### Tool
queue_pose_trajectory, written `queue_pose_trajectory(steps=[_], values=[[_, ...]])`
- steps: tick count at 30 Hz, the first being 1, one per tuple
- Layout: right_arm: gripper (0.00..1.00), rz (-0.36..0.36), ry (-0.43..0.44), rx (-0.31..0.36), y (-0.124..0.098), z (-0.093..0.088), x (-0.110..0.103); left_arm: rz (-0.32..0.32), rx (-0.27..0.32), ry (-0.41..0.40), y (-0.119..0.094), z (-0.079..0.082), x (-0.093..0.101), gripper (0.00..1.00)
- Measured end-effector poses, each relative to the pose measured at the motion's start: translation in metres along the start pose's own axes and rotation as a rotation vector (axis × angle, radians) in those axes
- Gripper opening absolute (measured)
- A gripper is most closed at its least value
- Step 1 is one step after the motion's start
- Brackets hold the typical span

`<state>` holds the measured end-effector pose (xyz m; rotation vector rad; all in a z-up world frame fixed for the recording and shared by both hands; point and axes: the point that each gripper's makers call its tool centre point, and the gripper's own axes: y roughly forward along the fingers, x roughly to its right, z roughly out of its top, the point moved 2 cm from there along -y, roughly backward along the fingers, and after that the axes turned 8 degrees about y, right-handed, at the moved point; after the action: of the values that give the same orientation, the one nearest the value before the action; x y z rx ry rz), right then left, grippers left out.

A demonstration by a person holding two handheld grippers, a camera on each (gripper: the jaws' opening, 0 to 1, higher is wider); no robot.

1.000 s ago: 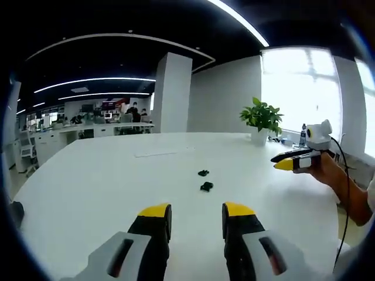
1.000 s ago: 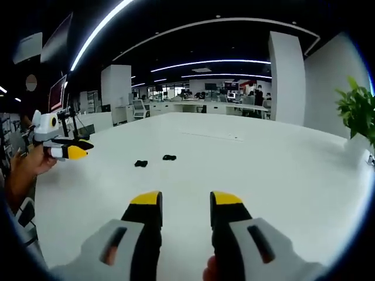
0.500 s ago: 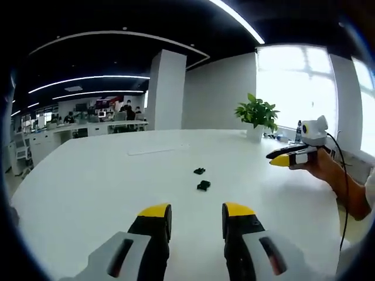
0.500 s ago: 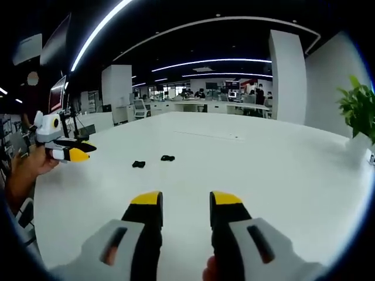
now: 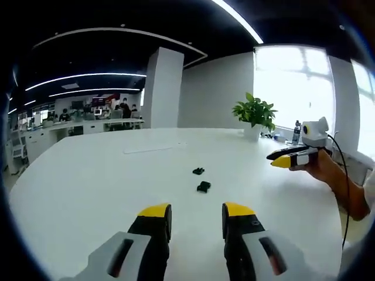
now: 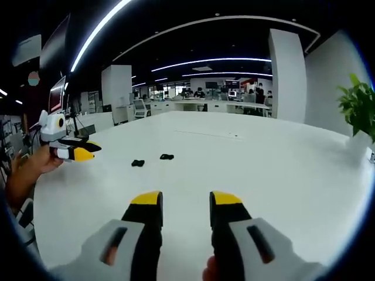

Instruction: Snap the two parts of the plastic buckle together until the buckle closes and remains connected.

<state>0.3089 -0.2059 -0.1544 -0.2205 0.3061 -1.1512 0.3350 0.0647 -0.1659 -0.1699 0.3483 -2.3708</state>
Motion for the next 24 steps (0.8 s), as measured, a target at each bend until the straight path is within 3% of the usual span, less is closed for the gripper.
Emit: queue_pose_trajectory(steps=[24], values=[[0.31, 0.063, -0.059, -0.045, 0.02, 0.015, -0.005, -0.03, -0.037, 0.059, 0.016, 0.004, 0.003, 0.34]])
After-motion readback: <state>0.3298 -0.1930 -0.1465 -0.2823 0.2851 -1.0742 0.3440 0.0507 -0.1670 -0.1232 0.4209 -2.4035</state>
